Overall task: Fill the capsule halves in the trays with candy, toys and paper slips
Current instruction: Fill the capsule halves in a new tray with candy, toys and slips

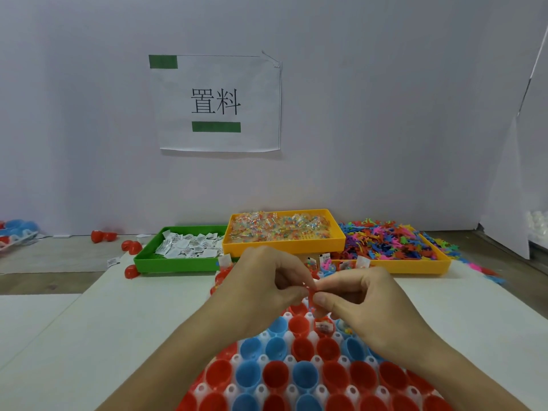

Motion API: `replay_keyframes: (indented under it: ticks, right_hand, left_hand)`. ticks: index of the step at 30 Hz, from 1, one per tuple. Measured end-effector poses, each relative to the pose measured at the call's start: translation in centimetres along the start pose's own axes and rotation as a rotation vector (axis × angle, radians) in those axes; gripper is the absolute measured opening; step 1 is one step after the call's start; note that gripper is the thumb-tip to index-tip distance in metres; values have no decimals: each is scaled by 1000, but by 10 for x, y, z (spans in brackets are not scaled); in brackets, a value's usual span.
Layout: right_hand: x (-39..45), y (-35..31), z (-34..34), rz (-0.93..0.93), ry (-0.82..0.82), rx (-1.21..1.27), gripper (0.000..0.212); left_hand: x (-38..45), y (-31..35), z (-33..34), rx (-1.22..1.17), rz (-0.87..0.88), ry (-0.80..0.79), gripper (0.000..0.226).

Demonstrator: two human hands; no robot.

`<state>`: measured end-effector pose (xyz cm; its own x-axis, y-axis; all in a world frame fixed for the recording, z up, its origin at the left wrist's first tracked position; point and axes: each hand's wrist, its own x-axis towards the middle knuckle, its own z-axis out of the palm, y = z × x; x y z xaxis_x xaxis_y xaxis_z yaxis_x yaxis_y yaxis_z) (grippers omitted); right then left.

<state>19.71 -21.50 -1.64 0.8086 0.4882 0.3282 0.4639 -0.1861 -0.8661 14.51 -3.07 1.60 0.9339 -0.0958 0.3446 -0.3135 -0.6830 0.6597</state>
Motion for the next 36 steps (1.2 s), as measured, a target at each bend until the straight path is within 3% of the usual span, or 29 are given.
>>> replay_keyframes:
  ticks: [4, 12, 21, 28, 36]
  right_hand:
    - [0, 4, -1, -27, 107, -55, 15]
    - [0, 10, -13, -27, 186, -117, 17]
    - [-1, 12, -13, -47, 190, -164, 21]
    - [-1, 14, -13, -59, 172, -187, 26]
    - [0, 16, -13, -58, 168, -201, 24]
  left_hand:
    - [7, -6, -4, 71, -20, -6, 17]
    - [8, -23, 5, 213, -62, -233, 10]
    - [8, -27, 7, 229, -60, -167, 13]
    - [6, -29, 11, 289, -79, -227, 15]
    - [7, -33, 0, 305, -48, -136, 26]
